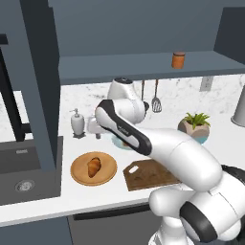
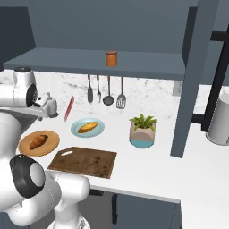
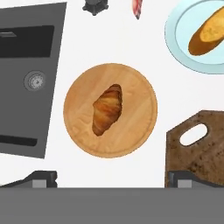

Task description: From the different types of pastries on the counter, select a croissant and place it on the cutting board. Then retrieve a jar of jam from the cabinet and place it alongside the croissant on the cutting board.

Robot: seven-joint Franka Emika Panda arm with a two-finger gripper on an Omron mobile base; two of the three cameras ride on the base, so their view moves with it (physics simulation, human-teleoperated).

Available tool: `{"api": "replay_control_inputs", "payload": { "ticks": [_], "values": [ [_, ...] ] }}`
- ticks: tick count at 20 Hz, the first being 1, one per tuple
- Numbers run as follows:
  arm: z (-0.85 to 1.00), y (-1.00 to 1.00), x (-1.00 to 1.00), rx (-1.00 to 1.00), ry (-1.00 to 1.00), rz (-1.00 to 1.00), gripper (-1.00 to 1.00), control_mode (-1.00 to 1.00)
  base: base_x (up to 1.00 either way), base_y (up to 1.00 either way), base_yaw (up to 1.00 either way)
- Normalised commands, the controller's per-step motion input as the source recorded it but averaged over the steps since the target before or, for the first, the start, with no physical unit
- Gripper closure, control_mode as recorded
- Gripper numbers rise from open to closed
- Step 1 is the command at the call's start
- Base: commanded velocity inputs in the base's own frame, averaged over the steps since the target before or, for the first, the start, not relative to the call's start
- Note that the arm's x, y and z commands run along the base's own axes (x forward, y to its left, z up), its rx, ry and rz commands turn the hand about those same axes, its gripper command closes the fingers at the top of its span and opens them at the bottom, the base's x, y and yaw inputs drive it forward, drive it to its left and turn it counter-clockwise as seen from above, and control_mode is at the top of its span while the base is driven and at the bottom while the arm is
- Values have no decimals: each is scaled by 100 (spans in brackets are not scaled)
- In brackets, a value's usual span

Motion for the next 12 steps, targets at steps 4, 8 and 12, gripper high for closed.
{"api": "replay_control_inputs", "payload": {
  "ticks": [4, 8, 12],
  "values": [
    [-18, 56, 13, -6, 1, 0, -100, -100, 0, 0, 0],
    [-24, 55, 17, -16, 0, 0, -100, -100, 0, 0, 0],
    [-18, 21, 19, -8, 0, 0, -100, -100, 0, 0, 0]
  ]
}}
